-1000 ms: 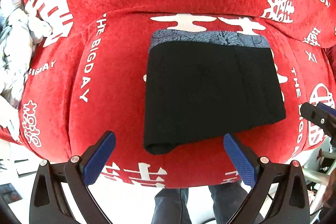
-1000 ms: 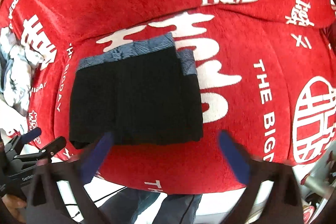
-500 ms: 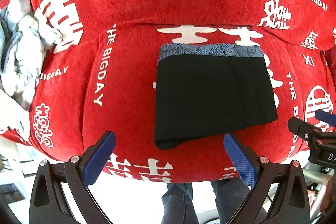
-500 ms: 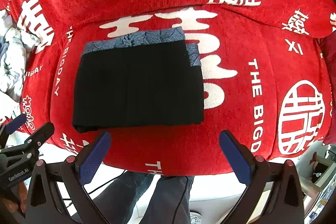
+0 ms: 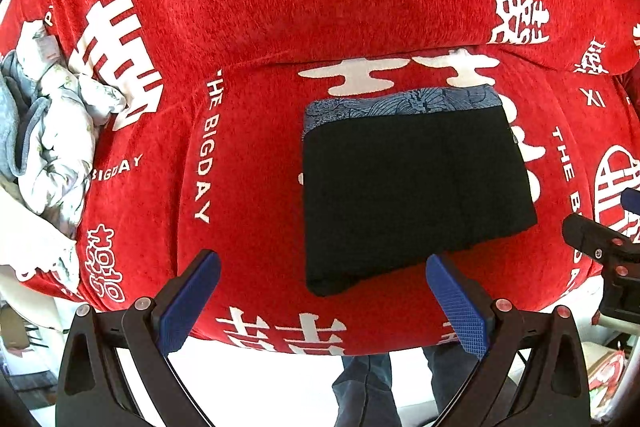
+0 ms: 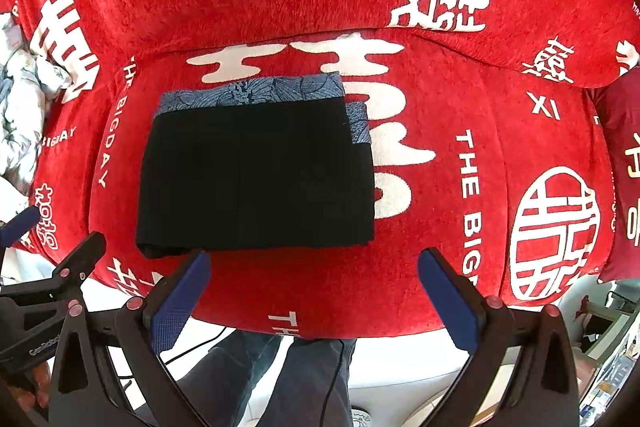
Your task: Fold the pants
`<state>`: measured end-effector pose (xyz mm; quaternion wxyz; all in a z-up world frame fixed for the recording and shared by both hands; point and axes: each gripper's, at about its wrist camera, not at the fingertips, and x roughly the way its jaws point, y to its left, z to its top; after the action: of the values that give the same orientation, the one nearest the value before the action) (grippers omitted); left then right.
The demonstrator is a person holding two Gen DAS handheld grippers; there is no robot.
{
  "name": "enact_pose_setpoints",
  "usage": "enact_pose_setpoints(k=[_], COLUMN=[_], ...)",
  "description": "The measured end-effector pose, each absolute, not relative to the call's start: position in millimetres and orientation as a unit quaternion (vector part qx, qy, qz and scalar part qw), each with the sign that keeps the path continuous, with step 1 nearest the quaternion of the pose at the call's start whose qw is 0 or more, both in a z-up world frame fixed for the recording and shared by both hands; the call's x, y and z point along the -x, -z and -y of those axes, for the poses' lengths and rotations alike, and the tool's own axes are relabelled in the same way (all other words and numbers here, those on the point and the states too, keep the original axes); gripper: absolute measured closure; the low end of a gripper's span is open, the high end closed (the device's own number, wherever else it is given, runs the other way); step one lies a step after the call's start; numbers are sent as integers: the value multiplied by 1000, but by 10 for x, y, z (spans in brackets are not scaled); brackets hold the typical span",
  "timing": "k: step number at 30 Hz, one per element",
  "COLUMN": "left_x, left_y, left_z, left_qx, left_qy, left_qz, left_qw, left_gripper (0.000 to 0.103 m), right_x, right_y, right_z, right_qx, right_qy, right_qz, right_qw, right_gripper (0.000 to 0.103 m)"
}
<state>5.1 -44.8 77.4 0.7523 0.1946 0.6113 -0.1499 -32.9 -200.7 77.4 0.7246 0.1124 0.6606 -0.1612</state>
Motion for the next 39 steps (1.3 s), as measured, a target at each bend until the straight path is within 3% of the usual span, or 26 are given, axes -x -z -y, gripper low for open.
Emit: enact_pose_setpoints(k=[39], left_x=[-22], left_y=[-854], left_z=[515], left_qx=[-183], left_qy=[155], left_qz=[-616], left_qw=[750], left_gripper=[0], right_x=[322], right_y=[-838], right_z=[1956], right_qx=[-107], right_qy=[166], right_qz=[-659], right_qw=[725], right_gripper=[0])
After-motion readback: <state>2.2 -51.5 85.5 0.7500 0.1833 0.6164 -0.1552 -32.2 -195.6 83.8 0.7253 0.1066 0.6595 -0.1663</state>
